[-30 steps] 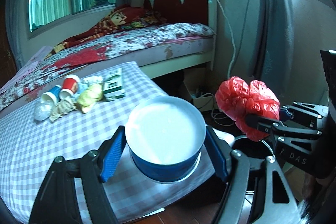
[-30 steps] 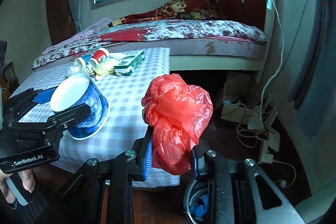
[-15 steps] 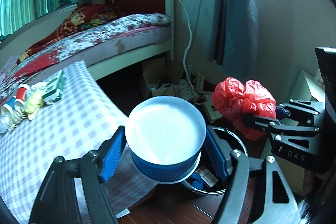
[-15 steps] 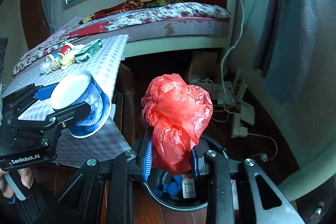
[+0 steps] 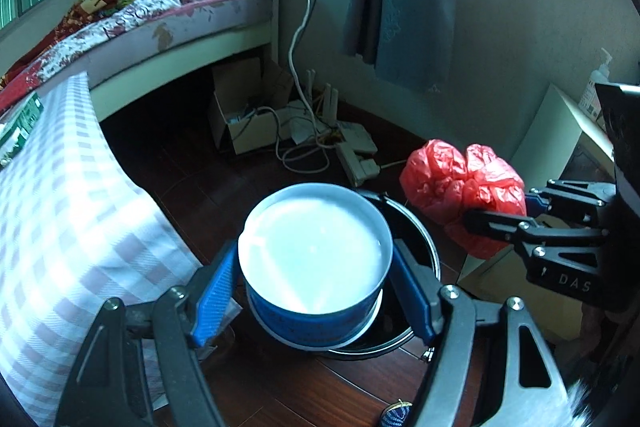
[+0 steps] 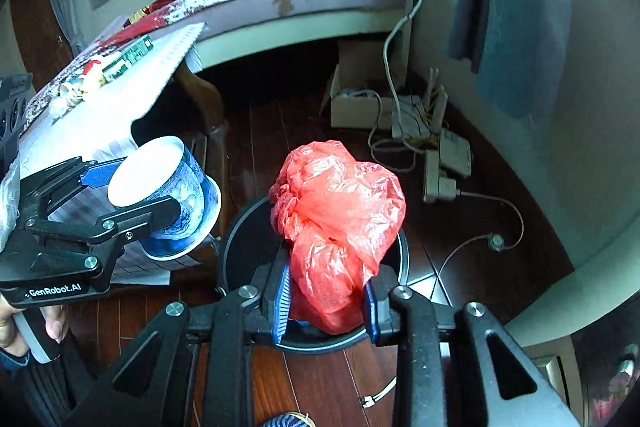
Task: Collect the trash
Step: 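Carry bag and bowl over the black bin and open both tools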
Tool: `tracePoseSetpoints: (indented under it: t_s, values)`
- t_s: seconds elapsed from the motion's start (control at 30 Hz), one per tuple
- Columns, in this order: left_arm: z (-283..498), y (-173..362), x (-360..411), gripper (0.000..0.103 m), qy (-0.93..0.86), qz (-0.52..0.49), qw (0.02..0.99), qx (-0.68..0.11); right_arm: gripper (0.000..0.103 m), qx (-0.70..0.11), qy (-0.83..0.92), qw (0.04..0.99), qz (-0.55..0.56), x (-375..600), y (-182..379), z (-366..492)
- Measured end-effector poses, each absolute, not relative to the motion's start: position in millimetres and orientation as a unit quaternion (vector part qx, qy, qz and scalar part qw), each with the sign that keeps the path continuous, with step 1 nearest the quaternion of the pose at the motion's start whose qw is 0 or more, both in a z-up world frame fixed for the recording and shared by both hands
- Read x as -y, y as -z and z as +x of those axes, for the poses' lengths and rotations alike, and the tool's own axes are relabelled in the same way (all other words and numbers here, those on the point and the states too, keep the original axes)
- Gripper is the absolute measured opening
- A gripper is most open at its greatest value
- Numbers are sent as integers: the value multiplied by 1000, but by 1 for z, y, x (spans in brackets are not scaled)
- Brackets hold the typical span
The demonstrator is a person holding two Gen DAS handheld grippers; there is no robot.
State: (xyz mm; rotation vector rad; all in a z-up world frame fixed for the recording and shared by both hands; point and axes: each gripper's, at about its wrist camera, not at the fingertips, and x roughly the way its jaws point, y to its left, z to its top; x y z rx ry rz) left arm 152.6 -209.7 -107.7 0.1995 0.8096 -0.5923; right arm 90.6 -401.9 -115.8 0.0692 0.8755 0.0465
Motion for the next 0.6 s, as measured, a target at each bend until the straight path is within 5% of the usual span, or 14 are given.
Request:
tracePoseSetpoints:
  t_s: [0.5,0.6]
  values:
    - [189,159,231,76,303,80,835,-453,34,-472,-53,880,6,402,174,125]
    - [191,166,231,101,295,67,834,-461,90,-489,-22,872,-21,403,190,133]
